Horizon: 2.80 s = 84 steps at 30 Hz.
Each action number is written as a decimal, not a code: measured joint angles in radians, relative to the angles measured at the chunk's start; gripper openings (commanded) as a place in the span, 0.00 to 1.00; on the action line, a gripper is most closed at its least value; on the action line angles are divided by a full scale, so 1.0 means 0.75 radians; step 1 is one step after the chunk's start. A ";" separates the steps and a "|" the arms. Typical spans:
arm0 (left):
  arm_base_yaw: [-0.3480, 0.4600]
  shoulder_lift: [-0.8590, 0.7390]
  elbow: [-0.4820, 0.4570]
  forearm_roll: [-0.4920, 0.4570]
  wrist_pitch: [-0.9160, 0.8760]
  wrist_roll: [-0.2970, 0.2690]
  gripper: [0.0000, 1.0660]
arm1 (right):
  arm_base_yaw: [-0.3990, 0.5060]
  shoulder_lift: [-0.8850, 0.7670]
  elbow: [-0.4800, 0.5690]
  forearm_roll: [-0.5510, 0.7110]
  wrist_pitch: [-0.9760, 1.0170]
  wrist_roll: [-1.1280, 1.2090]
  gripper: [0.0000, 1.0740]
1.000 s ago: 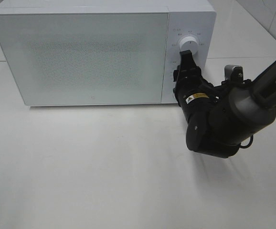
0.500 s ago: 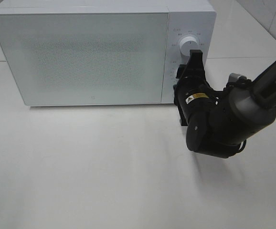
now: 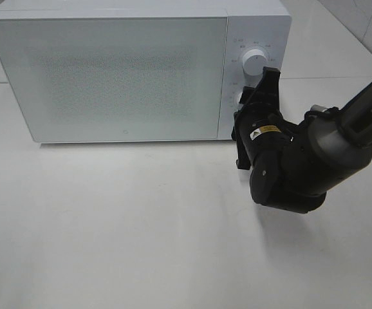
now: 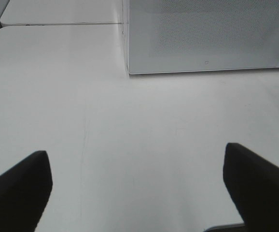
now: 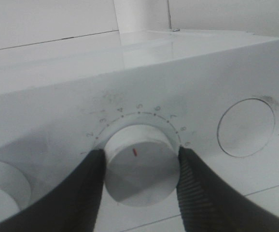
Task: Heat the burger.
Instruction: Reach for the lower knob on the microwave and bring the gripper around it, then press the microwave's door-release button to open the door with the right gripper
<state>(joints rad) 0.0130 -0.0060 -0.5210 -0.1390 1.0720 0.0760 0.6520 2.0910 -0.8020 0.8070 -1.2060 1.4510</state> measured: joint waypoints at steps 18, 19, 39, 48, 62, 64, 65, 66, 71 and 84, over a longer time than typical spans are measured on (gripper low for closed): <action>0.000 0.000 0.000 0.000 0.000 0.000 0.83 | 0.000 0.000 0.000 0.004 0.000 -0.003 0.12; 0.000 0.000 0.000 0.000 0.000 0.000 0.83 | 0.000 0.000 0.000 0.005 0.000 -0.004 0.15; 0.000 0.000 0.000 0.000 0.000 0.000 0.83 | 0.027 0.000 -0.012 -0.085 0.005 -0.139 0.68; 0.000 0.000 0.000 0.000 0.000 0.000 0.83 | 0.023 -0.103 0.116 -0.093 -0.008 -0.309 0.71; 0.000 0.000 0.000 0.000 0.000 0.000 0.83 | -0.020 -0.396 0.283 -0.283 0.457 -0.849 0.70; 0.000 0.000 0.000 0.000 0.000 0.000 0.83 | -0.052 -0.445 0.284 -0.348 0.553 -0.940 0.70; 0.000 0.000 0.000 0.000 0.000 0.000 0.83 | -0.052 -0.445 0.284 -0.348 0.553 -0.940 0.70; 0.000 0.000 0.000 0.000 0.000 0.000 0.83 | -0.068 -0.471 0.284 -0.379 0.595 -0.976 0.70; 0.000 0.000 0.000 0.000 0.000 0.000 0.83 | -0.163 -0.576 0.285 -0.569 0.867 -1.169 0.69; 0.000 0.000 0.000 0.000 0.000 0.000 0.83 | -0.257 -0.809 0.160 -1.001 1.793 -1.588 0.69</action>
<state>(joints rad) 0.0130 -0.0060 -0.5210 -0.1390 1.0720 0.0760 0.4590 1.4840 -0.6820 0.0560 0.1390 0.2600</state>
